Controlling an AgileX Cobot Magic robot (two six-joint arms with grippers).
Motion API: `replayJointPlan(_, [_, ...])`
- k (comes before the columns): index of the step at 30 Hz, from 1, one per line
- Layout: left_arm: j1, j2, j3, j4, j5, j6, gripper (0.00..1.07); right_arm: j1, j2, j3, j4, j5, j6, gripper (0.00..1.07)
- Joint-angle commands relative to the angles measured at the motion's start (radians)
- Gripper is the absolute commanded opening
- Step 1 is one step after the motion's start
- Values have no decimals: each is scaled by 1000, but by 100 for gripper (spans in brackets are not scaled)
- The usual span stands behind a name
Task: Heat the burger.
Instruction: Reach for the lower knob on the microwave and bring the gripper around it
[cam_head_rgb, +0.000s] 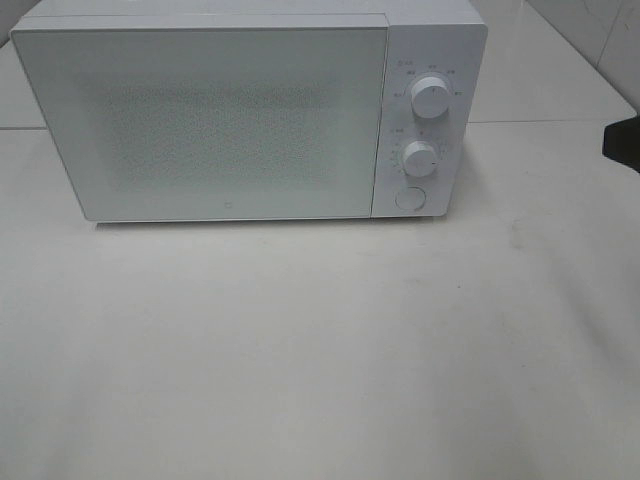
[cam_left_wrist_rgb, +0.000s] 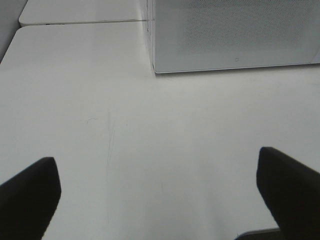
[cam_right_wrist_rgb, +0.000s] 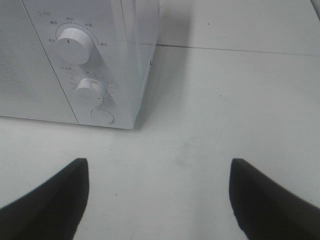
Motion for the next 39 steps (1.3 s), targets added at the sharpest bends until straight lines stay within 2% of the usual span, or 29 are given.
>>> replayJointPlan(1, [2, -24, 3, -1, -13, -5, 100, -8, 49, -7, 1, -74, 0, 75])
replayJointPlan(10, [2, -24, 3, -1, -13, -5, 100, -7, 173, -3, 1, -281, 0, 75])
replayJointPlan(16, [2, -24, 3, -1, -13, -5, 100, -5, 276, 75, 1, -596, 0, 75])
replayJointPlan(19, [2, -24, 3, -1, -13, -5, 100, -5, 301, 94, 12, -657, 0, 75])
replayJointPlan(26, [2, -24, 3, -1, -13, -5, 100, -5, 409, 184, 157, -886, -64, 75])
replayJointPlan(30, [2, -24, 3, -1, -13, -5, 100, 1, 445, 209, 200, -943, -104, 75])
replayJointPlan(32, [2, -24, 3, -1, -13, -5, 100, 53, 477, 225, 287, -996, -161, 75])
replayJointPlan(33, [2, -24, 3, -1, -13, -5, 100, 53, 477, 225, 287, -996, -161, 75])
replayJointPlan(35, [2, -24, 3, -1, -13, -5, 100, 135, 519, 231, 366, -1052, -237, 75])
replayJointPlan(36, [2, -24, 3, -1, -13, -5, 100, 135, 519, 231, 366, -1052, -237, 75])
replayJointPlan(38, [2, -24, 3, -1, -13, -5, 100, 221, 567, 231, 445, -1120, -301, 75])
replayJointPlan(39, [2, -24, 3, -1, -13, -5, 100, 221, 567, 231, 445, -1120, -301, 75])
